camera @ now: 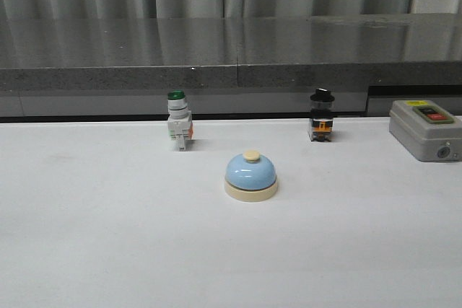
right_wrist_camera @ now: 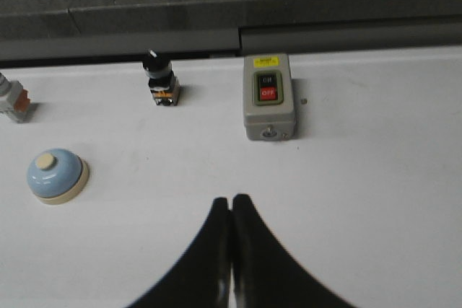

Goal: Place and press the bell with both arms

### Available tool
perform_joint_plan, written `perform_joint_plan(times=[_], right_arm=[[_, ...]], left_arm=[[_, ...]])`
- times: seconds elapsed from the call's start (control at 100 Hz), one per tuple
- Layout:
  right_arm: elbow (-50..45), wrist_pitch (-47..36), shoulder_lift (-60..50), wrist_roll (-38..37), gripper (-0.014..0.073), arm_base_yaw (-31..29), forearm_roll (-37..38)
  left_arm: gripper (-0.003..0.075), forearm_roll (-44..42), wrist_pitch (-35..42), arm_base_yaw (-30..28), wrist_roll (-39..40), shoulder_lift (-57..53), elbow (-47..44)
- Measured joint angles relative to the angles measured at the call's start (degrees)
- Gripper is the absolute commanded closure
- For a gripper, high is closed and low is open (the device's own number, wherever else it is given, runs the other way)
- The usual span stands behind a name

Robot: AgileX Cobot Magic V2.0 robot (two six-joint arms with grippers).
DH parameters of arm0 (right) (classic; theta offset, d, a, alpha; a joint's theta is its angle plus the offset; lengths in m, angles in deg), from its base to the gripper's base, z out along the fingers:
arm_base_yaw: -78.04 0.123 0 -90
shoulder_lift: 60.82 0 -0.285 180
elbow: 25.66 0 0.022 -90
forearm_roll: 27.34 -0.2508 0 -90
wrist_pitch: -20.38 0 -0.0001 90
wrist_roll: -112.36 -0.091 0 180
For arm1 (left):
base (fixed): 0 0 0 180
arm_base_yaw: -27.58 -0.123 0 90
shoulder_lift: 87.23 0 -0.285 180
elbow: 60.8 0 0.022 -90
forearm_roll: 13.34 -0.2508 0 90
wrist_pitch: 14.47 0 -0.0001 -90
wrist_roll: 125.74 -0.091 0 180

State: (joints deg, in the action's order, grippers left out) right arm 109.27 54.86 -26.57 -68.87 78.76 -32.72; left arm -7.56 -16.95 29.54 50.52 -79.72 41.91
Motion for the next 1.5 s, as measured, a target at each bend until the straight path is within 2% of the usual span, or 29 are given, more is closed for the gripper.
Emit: perform_joint_plan(times=[0.43,0.56,0.66,0.98,1.5], right_arm=[[-14.2,-8.2,-21.7,-0.1,0.0653,0.0,-0.1],[-18.9,-13.1,-26.6,-0.1,0.0653,0.0,2.9],[-21.9,-17.2,-27.1,-0.1,0.0653,0.0,5.4],[-32.7,-36.1,-27.1,-0.1,0.0653,0.0,5.8],[-33.7,-38.9,-27.1,-0.1,0.0653,0.0,6.6]], left_arm=[[0.0741,0.0,0.0,0.0,0.0,0.0,0.0],[0.0741,0.0,0.0,0.0,0.0,0.0,0.0],[0.0741,0.0,0.1,0.0,0.0,0.0,0.0],[0.0741,0.0,0.1,0.0,0.0,0.0,0.0],[0.0741,0.0,0.1,0.0,0.0,0.0,0.0]])
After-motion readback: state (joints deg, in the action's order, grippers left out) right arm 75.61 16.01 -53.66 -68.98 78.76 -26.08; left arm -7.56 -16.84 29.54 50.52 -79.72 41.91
